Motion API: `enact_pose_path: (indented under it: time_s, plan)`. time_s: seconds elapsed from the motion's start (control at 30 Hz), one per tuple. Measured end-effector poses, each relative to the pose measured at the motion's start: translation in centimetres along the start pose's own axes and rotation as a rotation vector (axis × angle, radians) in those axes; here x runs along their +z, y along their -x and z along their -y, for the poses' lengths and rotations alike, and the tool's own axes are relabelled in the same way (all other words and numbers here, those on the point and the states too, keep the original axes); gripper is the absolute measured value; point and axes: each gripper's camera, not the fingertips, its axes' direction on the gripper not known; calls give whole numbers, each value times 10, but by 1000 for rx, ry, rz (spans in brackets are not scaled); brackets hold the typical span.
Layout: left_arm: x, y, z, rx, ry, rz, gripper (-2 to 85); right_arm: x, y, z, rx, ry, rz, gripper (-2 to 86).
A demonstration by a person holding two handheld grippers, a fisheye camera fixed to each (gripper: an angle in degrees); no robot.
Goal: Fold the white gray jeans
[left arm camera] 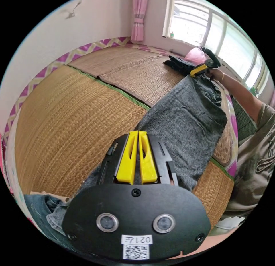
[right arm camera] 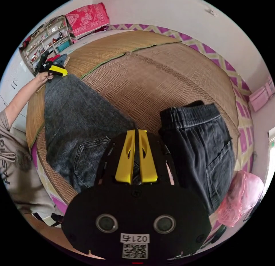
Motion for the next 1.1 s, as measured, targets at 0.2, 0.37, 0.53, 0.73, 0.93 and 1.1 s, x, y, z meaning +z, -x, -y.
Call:
enact_pose_path:
  time_s: [0.2,0.37,0.53,0.73,0.93,1.1]
  plan:
    - [-15,14,-49,-115,-89,-30,-8,-51,-3,4,149,-61,19,72]
    - [-61,-41,-121,9,-158,-6,-1,-124,141,-18,-151,-209,38,12]
    - [-32,-71,-192,-68,-45,122,-8,-38,271,-48,-398,68,-245,-5]
    - [-80,-87,-274,-245,-207,73,-9,-43,304,-72,-363,26,-373,-8]
    - [-120,-61,-413,-623,-317,80,-1,-49,297,-104,-273,9,-316,-8]
    - [-140,-20,-528,-958,-445,24,83,-108,263,-176,87,-248,-152,-4]
